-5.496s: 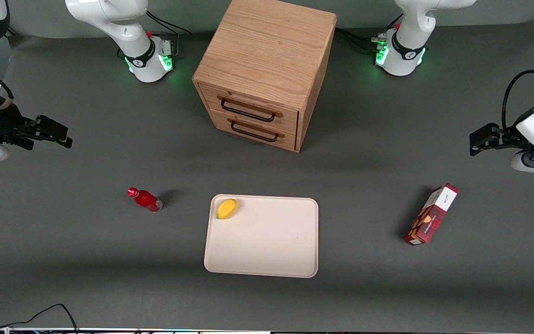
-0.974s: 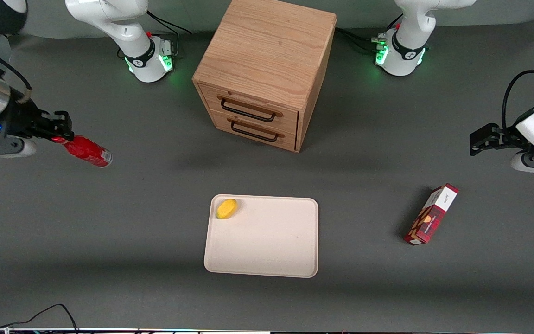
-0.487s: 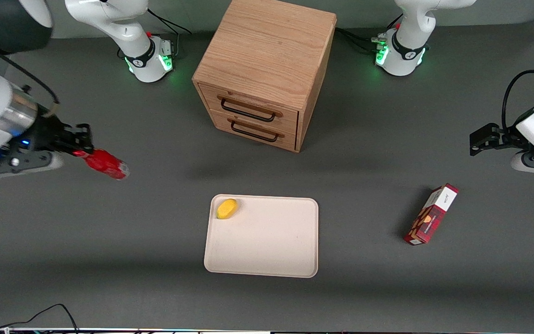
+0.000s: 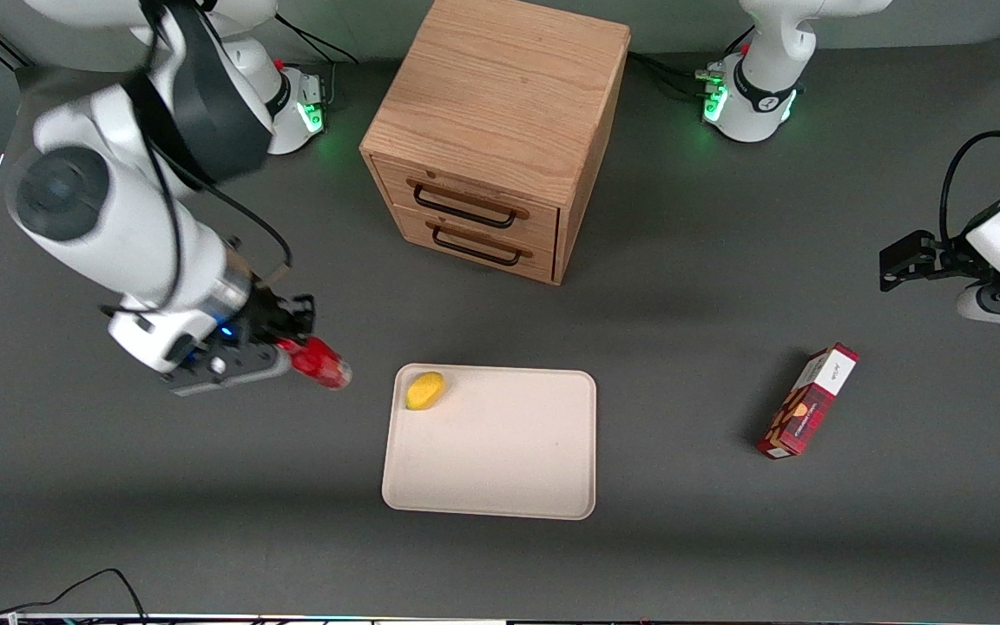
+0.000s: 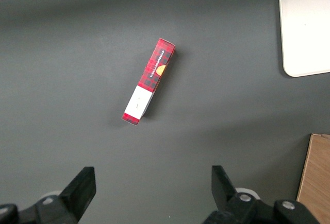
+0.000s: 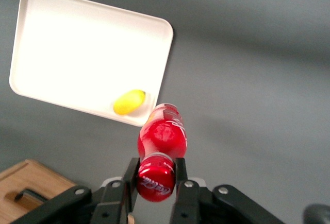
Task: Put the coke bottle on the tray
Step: 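Carry the bottle over the white tray beside the yellow mango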
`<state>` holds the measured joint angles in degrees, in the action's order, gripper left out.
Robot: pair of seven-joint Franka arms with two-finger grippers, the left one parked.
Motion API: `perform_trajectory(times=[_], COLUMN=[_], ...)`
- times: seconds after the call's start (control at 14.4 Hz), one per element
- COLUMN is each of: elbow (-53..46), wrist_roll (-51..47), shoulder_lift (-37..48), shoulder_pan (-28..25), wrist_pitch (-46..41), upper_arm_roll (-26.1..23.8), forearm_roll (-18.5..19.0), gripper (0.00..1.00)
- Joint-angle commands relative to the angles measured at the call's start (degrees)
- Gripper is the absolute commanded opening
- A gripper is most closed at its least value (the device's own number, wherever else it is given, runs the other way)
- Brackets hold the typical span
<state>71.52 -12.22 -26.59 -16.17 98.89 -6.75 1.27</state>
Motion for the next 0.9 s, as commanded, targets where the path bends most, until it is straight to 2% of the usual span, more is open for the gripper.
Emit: perform_trajectory(times=[0.0,0.21,0.83], elbow=[-3.32,-3.93,-6.04], wrist_roll=[-0.88,-1.14,-0.88], shoulder_lift=[-7.05,-11.37,-18.40], shoulder_pan=[-1.49,-3.70,-3.70], wrist_pitch=[5.41,12.36,21.34], upper_arm_roll=[0.07,0.95,1.92], forearm_roll=[-0.74,-0.21,0.05], gripper=[0.00,0.00,0.00])
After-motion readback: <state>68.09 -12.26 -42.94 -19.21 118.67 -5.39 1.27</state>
